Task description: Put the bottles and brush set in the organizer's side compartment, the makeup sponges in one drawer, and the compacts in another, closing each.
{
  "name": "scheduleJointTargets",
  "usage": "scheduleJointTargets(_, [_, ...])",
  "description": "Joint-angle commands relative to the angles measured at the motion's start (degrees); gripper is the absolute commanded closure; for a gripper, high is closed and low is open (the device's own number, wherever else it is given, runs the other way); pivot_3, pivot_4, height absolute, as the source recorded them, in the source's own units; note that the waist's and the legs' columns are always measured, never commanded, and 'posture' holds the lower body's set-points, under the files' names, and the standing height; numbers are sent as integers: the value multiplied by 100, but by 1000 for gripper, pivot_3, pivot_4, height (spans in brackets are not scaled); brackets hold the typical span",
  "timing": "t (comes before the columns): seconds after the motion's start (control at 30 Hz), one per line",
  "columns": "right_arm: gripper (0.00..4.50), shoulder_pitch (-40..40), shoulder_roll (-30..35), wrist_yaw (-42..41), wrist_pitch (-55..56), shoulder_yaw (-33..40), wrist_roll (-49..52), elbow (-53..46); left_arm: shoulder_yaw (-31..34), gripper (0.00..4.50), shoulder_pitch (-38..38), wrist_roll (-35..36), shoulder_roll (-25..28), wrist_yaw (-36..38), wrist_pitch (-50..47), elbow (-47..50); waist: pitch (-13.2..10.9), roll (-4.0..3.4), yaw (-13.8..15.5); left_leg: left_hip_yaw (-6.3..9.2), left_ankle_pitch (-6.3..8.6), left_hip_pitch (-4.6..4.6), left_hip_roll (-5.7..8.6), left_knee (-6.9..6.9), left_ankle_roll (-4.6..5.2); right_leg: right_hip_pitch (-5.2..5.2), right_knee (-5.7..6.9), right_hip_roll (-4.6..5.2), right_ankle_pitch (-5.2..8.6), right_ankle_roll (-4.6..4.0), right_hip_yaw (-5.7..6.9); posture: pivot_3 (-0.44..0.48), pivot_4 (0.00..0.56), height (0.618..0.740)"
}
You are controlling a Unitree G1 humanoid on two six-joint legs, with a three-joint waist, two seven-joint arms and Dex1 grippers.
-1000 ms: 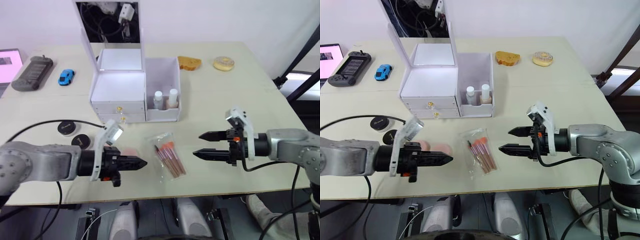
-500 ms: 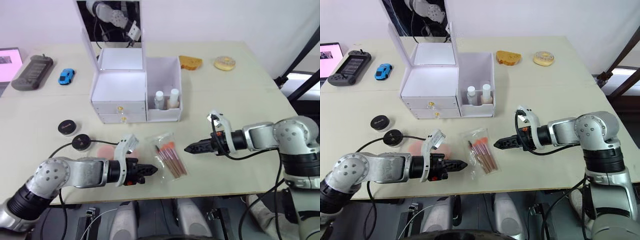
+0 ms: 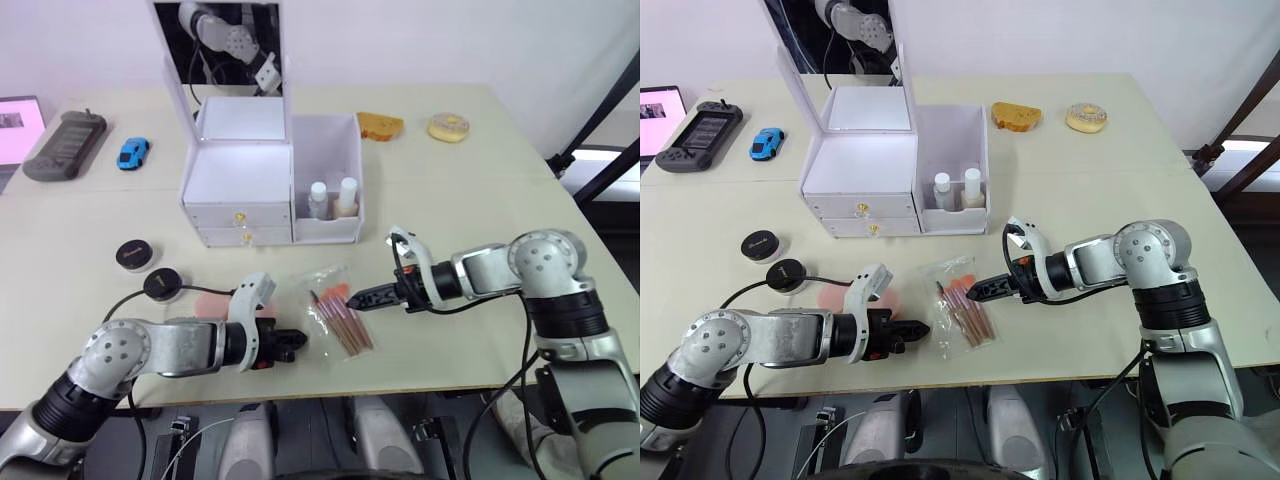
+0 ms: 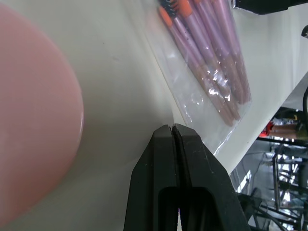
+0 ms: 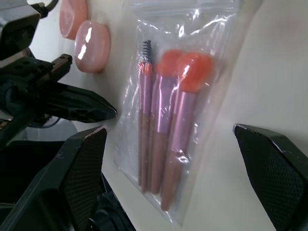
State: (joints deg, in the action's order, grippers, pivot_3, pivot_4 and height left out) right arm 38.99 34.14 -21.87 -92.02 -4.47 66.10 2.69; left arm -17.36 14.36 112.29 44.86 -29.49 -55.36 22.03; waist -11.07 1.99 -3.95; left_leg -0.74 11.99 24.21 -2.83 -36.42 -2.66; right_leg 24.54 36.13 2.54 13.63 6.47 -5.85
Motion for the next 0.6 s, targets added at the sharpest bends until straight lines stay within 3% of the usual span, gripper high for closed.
scheduleJointTargets(0.03, [0, -38, -317, 60, -48, -202, -92, 143, -128, 4413, 124, 71, -256, -296, 146, -129, 12, 16, 2, 0, 0, -2, 0, 0, 0, -1, 0, 0, 0, 0, 0, 0, 150, 738])
scheduleJointTargets(0.6, [0, -82, -940, -507, -48, -474, -453, 637, -120, 4413, 208, 71, -527, -634, 82, -198, 78, 45, -3, 3, 0, -25, -1, 17, -1, -14, -8, -2, 0, -1, 0, 0, 150, 738])
